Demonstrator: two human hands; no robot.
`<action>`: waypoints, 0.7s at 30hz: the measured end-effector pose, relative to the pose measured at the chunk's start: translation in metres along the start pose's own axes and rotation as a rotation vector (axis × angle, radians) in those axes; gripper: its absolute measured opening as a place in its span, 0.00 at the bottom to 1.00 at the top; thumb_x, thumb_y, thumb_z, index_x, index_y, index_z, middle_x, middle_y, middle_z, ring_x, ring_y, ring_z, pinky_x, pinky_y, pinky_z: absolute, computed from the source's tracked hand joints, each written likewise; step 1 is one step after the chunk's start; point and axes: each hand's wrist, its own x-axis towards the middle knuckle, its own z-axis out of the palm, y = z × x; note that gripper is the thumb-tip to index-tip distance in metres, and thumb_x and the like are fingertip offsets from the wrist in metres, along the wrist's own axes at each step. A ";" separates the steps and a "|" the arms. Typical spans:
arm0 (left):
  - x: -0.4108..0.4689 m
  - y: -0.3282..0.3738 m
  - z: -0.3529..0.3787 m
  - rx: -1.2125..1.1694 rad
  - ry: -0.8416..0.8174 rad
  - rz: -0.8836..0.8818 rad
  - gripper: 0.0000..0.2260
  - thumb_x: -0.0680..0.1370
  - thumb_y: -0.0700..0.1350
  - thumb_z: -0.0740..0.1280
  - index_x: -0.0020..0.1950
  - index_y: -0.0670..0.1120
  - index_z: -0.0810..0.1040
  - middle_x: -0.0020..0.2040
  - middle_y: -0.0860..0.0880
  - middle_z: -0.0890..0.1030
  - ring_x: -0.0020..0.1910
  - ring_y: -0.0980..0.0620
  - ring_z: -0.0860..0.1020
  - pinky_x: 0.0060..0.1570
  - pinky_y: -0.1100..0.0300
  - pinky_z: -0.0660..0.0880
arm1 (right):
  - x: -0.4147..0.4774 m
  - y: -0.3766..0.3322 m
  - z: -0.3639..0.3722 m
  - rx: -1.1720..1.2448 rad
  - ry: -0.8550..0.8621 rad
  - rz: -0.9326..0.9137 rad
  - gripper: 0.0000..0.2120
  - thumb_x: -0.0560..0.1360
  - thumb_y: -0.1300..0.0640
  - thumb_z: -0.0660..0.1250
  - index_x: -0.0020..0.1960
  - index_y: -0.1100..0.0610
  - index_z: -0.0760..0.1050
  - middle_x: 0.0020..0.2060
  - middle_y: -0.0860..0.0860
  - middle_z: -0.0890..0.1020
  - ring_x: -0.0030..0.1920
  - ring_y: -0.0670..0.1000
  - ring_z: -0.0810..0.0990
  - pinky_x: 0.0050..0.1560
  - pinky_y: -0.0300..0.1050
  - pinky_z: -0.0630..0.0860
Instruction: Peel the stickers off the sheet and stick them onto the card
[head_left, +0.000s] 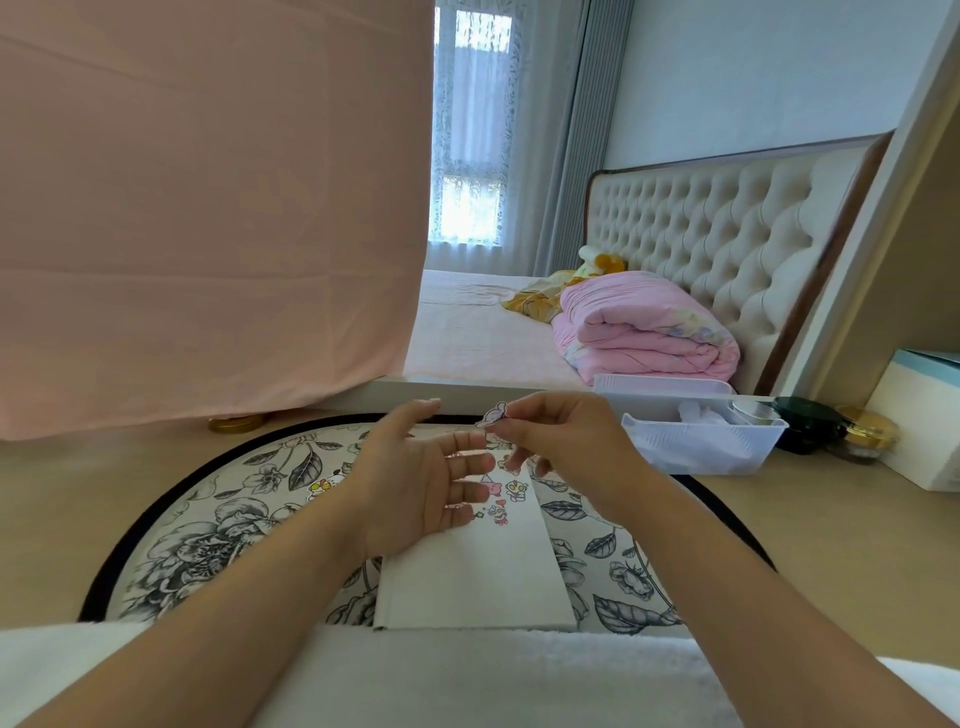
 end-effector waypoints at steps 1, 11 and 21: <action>0.002 0.001 0.000 0.005 0.055 0.043 0.20 0.77 0.58 0.59 0.47 0.44 0.79 0.42 0.45 0.80 0.37 0.46 0.76 0.38 0.54 0.68 | -0.001 0.000 -0.001 0.011 0.003 0.018 0.06 0.71 0.63 0.78 0.46 0.62 0.84 0.36 0.54 0.86 0.30 0.51 0.81 0.30 0.41 0.73; -0.012 0.001 0.010 1.368 0.384 0.557 0.03 0.74 0.57 0.71 0.44 0.59 0.81 0.42 0.65 0.82 0.41 0.58 0.80 0.43 0.55 0.80 | 0.002 0.005 -0.007 -0.364 -0.212 0.147 0.02 0.70 0.62 0.75 0.41 0.56 0.86 0.31 0.54 0.81 0.28 0.48 0.76 0.31 0.43 0.73; 0.002 -0.008 0.010 0.845 0.547 0.467 0.03 0.77 0.48 0.72 0.43 0.51 0.82 0.39 0.53 0.85 0.35 0.58 0.79 0.34 0.64 0.70 | 0.002 0.009 -0.011 -0.030 -0.186 0.237 0.08 0.77 0.57 0.72 0.57 0.53 0.83 0.41 0.51 0.86 0.31 0.48 0.76 0.30 0.41 0.71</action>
